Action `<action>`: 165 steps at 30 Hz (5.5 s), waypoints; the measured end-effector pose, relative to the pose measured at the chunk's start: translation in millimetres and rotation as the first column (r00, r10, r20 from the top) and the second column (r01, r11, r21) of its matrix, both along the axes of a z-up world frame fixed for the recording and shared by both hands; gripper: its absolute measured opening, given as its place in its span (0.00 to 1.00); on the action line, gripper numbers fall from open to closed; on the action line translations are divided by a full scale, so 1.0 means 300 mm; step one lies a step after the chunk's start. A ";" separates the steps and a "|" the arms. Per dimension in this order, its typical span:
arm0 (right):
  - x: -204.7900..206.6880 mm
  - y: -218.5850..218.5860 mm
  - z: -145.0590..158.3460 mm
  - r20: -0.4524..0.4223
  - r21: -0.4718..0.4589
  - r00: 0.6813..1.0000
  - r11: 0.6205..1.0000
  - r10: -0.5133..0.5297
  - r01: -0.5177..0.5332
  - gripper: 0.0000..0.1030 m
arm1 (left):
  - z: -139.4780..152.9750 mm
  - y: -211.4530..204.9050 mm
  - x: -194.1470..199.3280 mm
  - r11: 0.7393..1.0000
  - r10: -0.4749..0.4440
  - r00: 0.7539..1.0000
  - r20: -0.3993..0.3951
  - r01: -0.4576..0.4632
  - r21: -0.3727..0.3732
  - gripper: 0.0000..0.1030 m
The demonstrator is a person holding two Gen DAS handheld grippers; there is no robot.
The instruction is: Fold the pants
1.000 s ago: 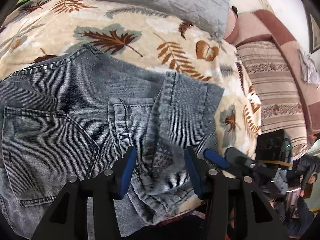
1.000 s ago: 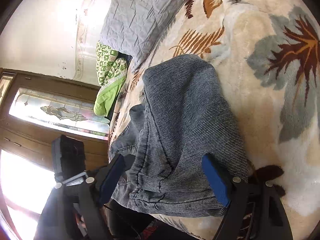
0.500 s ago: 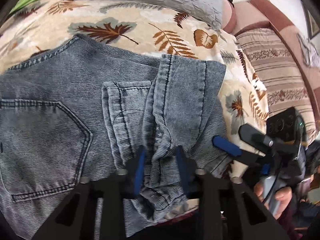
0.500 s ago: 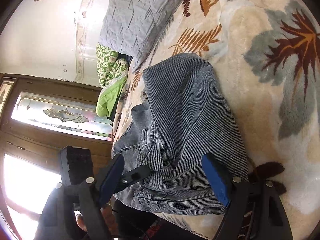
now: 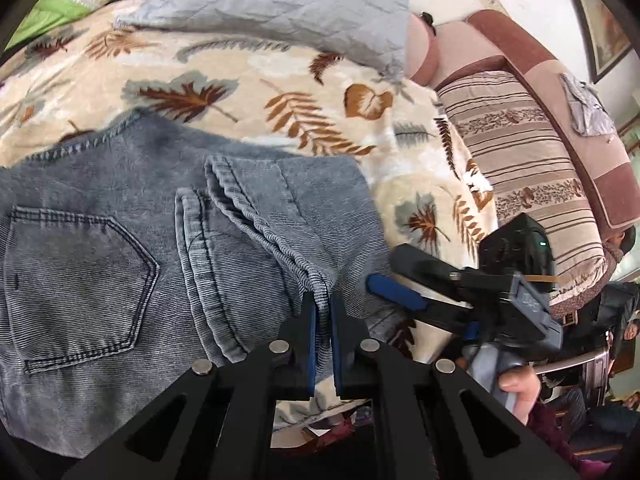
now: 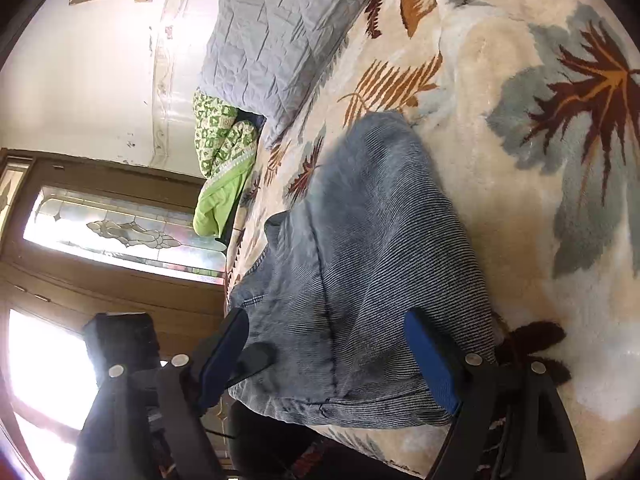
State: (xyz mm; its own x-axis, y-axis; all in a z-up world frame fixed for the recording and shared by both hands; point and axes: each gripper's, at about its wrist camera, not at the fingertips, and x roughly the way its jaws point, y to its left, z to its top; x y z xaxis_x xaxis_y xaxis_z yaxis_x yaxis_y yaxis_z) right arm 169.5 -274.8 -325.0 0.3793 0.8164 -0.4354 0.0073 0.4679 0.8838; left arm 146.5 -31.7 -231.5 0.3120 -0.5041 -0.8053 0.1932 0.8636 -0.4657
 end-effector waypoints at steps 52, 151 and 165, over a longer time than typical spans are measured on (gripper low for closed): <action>0.042 0.021 -0.013 -0.047 -0.036 0.997 0.997 0.064 -0.065 0.81 | -0.202 0.006 0.162 0.840 0.223 0.973 -0.062 -0.159 0.518 0.98; -0.056 0.275 0.072 0.209 -0.578 0.946 0.812 0.250 -0.087 0.87 | -0.142 0.820 0.035 0.821 0.505 0.862 -0.051 -0.460 0.338 0.30; -0.030 0.526 0.230 0.342 -0.488 0.842 0.844 0.418 -0.221 0.34 | 0.086 0.729 -0.048 0.853 0.451 0.889 0.079 -0.455 0.254 0.13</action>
